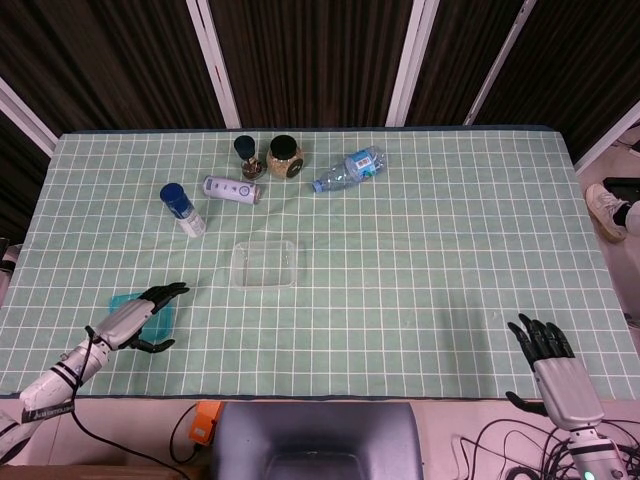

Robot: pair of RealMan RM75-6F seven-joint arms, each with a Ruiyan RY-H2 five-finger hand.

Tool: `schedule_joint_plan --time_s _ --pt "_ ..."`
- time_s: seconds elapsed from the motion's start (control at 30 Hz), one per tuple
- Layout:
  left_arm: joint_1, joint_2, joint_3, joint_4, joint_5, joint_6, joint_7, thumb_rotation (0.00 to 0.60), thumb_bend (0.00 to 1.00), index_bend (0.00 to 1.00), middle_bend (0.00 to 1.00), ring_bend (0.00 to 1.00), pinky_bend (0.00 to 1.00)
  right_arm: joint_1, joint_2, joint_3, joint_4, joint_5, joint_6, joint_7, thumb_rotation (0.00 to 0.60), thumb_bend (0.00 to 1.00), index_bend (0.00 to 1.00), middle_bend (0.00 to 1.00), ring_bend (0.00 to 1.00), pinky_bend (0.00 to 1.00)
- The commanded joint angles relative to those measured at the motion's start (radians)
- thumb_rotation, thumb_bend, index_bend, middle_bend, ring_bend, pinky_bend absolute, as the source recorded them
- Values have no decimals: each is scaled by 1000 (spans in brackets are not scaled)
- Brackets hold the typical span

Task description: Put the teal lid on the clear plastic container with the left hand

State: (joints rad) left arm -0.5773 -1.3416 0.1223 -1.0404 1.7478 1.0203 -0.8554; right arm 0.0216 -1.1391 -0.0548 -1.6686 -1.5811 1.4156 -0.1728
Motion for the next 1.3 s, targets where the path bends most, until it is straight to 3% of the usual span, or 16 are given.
schedule_joint_plan --time_s 0.03,0.3,1.3 --pt "-6 -18 12 40 -21 -36 36 600 287 0 0 0 0 0 1 0 1 -1 1 3 600 293 0 0 0 0" --pt "-19 -26 27 82 -62 -93 14 600 286 0 0 0 0 0 2 -1 1 -3 5 7 600 293 0 0 0 0" --pt "-32 -36 77 111 -76 -123 6 600 284 0 0 0 0 4 -1 -5 2 -3 0 3 600 292 0 0 0 0"
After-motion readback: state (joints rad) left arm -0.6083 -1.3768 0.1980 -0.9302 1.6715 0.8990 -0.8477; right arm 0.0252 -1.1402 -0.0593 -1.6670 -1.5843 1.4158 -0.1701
